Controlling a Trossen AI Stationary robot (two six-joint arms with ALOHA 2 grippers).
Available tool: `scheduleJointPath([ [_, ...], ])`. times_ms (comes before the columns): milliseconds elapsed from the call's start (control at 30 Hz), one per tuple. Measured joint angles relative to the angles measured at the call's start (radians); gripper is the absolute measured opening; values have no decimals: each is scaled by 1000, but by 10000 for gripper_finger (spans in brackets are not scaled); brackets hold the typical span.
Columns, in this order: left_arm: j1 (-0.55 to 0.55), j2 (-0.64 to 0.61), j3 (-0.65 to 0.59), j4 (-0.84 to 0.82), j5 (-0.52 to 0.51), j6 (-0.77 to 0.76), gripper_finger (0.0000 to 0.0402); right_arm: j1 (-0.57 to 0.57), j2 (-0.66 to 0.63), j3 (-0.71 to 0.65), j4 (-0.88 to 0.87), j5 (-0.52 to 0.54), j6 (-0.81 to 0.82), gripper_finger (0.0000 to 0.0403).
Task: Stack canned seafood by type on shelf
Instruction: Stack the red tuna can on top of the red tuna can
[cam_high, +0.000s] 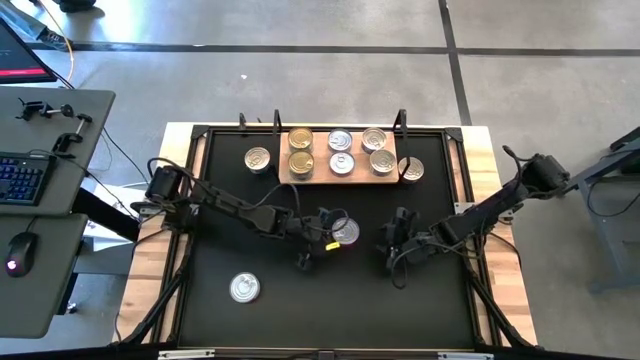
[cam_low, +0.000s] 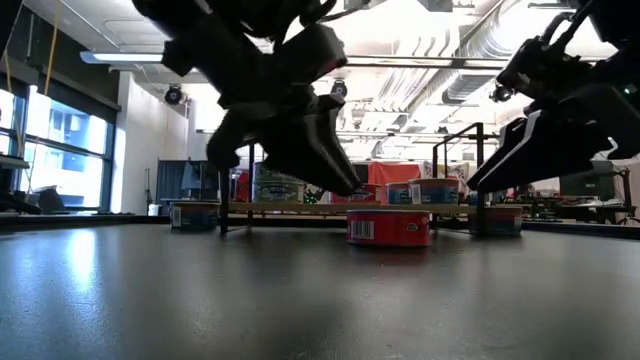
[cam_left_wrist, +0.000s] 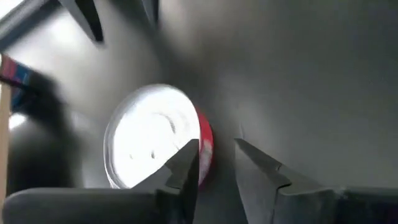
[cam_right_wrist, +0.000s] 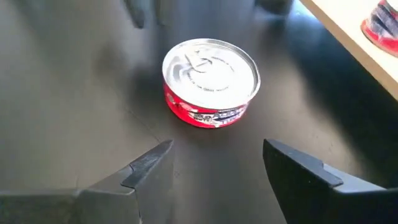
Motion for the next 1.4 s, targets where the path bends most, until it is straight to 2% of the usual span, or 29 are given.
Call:
scheduleJointPath([
  [233,-9,5,50,22,-15,-189,125,68,1,0,-8,-62,211,236],
  [333,-27,16,52,51,-36,-181,132,139,1,0,-17,-16,257,236],
  [567,-65,105,52,220,-215,-267,133,274,1,0,-31,101,320,236],
  [667,-54,127,52,288,-204,-321,133,309,1,0,-31,119,335,236],
  [733,-51,147,53,295,-216,-298,133,323,1,0,-31,119,334,236],
  [800,-44,173,52,280,-236,-289,133,331,1,0,-31,120,316,236],
  [967,-33,225,55,286,-210,-283,133,330,1,0,-31,125,276,236],
  [1033,-38,233,56,274,-249,-278,126,328,0,0,-30,121,244,236],
  [1167,-50,233,56,244,-275,-259,69,315,1,0,9,38,98,236],
  [1267,-51,232,56,264,-204,-284,14,277,24,0,117,-83,12,236],
  [1400,-56,234,55,266,-176,-343,5,269,124,0,271,-125,-155,236],
])
